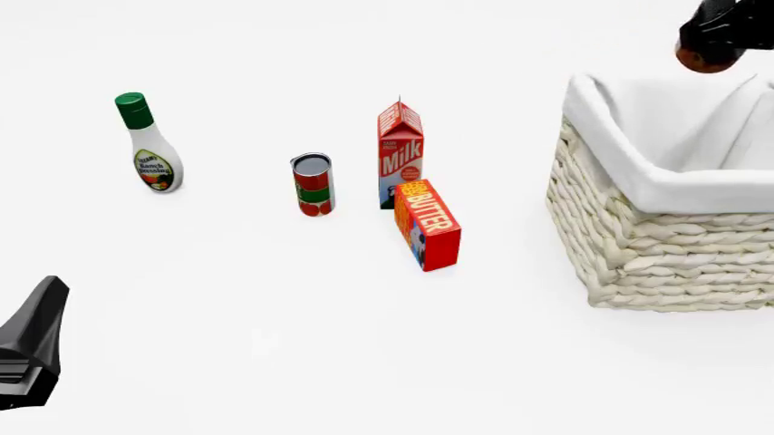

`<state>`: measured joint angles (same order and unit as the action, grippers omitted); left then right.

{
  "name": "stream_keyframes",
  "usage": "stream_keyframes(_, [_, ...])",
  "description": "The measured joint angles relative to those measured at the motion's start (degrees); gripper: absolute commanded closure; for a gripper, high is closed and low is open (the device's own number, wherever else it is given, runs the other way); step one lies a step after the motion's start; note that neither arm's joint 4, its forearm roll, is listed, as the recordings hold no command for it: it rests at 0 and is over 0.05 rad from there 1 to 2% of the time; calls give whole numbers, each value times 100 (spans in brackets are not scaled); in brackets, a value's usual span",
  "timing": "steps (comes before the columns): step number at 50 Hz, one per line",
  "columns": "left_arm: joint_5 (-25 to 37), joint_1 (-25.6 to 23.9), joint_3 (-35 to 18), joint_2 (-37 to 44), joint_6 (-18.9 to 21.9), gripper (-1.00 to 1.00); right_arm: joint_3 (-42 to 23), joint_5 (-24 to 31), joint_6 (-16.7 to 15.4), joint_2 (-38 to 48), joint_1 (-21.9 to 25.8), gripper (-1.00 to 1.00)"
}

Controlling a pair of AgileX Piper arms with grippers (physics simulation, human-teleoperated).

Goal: Pick the alphabet soup and place it in the basket.

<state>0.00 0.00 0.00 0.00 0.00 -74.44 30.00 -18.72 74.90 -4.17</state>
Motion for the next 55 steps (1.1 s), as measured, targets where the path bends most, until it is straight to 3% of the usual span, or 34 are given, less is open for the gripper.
stream_keyframes(55, [0, 0, 0, 0, 0, -100, 833, -1224, -134, 1063, -511, 100])
